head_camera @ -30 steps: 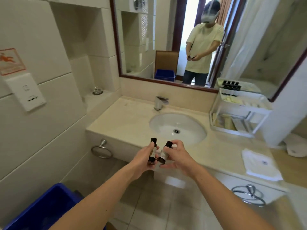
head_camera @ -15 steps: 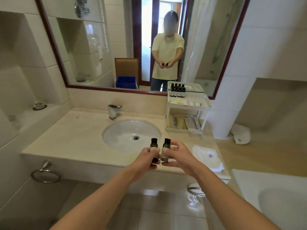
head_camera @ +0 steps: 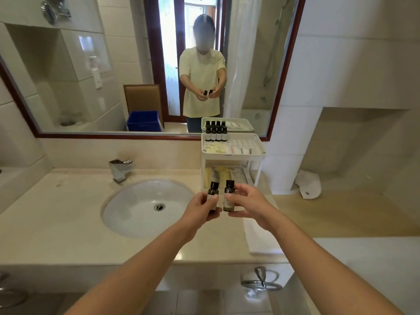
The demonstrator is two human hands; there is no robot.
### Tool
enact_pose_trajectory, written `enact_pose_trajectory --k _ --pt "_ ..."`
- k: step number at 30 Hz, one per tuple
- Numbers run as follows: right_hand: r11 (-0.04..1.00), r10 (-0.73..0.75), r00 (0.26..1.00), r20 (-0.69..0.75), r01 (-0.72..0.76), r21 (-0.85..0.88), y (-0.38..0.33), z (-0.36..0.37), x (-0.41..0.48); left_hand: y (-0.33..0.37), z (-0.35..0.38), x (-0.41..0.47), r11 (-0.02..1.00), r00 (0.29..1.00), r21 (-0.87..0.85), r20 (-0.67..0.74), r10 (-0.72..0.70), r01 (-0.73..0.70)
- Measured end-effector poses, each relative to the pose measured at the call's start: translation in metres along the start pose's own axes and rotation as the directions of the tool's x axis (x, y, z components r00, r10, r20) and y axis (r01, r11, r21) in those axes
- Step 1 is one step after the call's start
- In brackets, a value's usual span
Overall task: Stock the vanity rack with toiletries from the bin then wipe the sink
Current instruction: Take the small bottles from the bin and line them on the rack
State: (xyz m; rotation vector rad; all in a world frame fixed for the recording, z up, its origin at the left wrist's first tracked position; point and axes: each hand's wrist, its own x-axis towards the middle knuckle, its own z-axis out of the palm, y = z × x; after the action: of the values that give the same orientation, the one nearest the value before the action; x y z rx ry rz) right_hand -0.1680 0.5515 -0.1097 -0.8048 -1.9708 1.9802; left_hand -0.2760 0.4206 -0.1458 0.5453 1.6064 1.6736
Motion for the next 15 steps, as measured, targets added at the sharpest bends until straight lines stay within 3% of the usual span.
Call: enact_pose_trajectory --k 7,15 --pt "0.992 -0.061 0.994 -0.091 0.05 -0.119 -0.039 -0.026 0.081 0.039 0.002 0.097 0.992 0.994 0.071 0.0 0.108 -0.108" --pt "0.987 -0.112 0.986 -0.124 0.096 -0.129 -0.072 -0.047 0.173 0.082 -0.01 0.188 0.966 0.984 0.189 0.014 0.176 -0.175"
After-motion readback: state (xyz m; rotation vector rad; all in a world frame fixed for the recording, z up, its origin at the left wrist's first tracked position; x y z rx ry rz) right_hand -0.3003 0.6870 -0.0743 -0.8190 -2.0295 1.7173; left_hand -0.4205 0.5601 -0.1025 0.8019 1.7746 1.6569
